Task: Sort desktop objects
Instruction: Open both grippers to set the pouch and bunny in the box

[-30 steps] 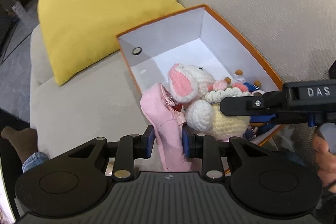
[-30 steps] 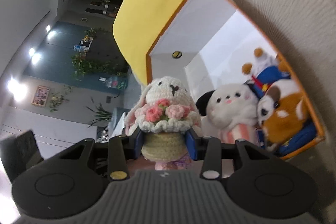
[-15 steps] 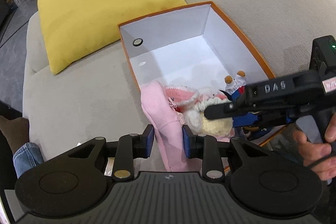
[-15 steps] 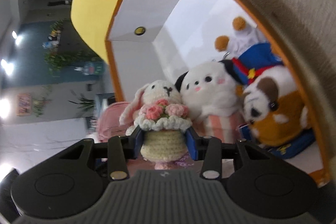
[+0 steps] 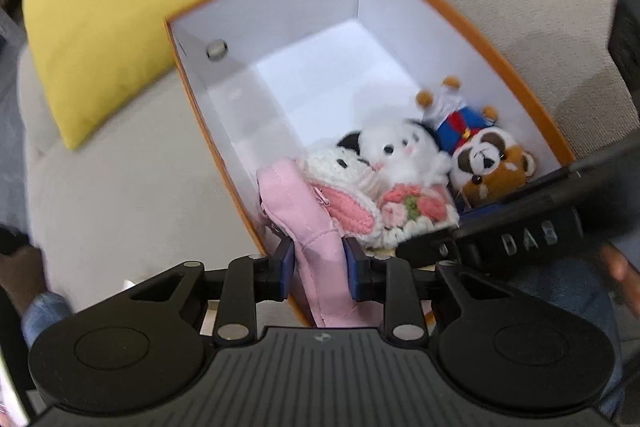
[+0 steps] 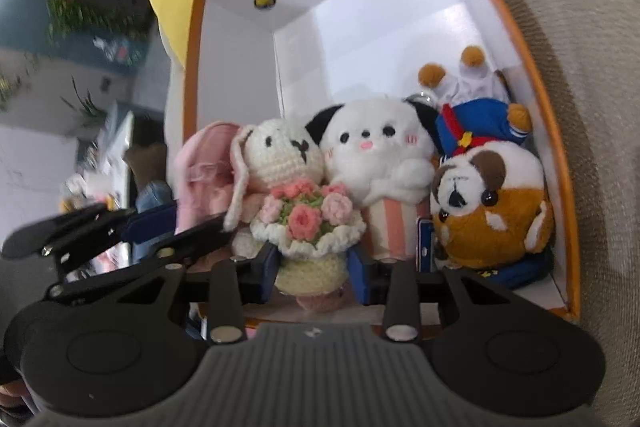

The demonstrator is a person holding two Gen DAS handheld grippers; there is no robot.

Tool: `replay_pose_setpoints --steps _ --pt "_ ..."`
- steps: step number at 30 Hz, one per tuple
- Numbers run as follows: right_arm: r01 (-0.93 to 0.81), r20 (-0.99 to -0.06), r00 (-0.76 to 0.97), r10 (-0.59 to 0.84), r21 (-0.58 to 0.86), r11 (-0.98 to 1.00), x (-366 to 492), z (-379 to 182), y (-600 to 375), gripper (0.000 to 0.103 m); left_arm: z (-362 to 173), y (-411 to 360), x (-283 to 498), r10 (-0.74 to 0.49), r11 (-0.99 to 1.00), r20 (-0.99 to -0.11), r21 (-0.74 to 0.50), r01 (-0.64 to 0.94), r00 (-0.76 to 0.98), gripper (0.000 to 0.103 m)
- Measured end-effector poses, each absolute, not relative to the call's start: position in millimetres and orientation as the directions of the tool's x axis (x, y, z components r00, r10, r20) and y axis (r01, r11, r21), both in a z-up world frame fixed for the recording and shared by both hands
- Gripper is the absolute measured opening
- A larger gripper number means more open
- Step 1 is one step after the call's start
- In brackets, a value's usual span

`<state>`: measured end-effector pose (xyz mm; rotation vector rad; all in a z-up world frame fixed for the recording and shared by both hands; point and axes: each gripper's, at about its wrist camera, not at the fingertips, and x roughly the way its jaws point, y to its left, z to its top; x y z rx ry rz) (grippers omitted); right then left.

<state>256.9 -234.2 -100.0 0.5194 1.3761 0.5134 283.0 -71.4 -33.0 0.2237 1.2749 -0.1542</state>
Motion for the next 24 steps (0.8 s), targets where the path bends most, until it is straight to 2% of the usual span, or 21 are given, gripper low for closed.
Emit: replay_pose_setpoints --steps 5,10,14,15,17,20,22,24 --pt "-0.077 -0.797 0.104 0.595 0.59 0.804 257.1 -104.8 -226.3 0.039 -33.8 -65.4 278.5 -0.009 0.964 -0.952 0.073 0.257 0.305 0.028" --pt "-0.125 -0.806 0.107 0.583 0.57 0.812 251.6 -90.3 -230.9 0.047 -27.6 -67.4 274.0 -0.037 0.956 -0.946 0.061 0.288 0.321 0.032" --pt "-0.19 -0.815 0.141 0.563 0.535 0.823 241.8 -69.7 -232.6 0.054 -19.6 -65.8 271.2 -0.072 0.952 -0.947 0.029 0.305 0.314 0.04" --pt "-0.213 -0.816 0.155 0.556 0.522 0.826 238.6 -63.5 -232.8 0.053 -16.1 -65.1 270.2 -0.088 0.95 -0.947 0.014 0.312 0.309 0.045" --pt "-0.272 -0.821 0.2 0.536 0.478 0.835 234.5 -49.1 -229.2 0.052 -8.4 -62.9 268.4 -0.114 0.95 -0.945 -0.013 0.313 0.307 0.049" --pt "-0.348 -0.82 0.259 0.51 0.413 0.841 236.0 -34.2 -224.8 0.046 5.3 -61.5 264.5 -0.109 0.948 -0.935 0.005 0.319 0.337 0.049" --pt "-0.376 -0.808 0.27 0.523 0.412 0.83 242.2 -31.5 -220.4 0.04 14.1 -58.7 263.4 -0.111 0.949 -0.927 0.009 0.316 0.359 0.049" --pt "-0.4 -0.809 0.258 0.529 0.409 0.82 249.9 -35.5 -214.3 0.037 17.8 -57.0 263.4 -0.114 0.948 -0.923 0.01 0.319 0.368 0.04"
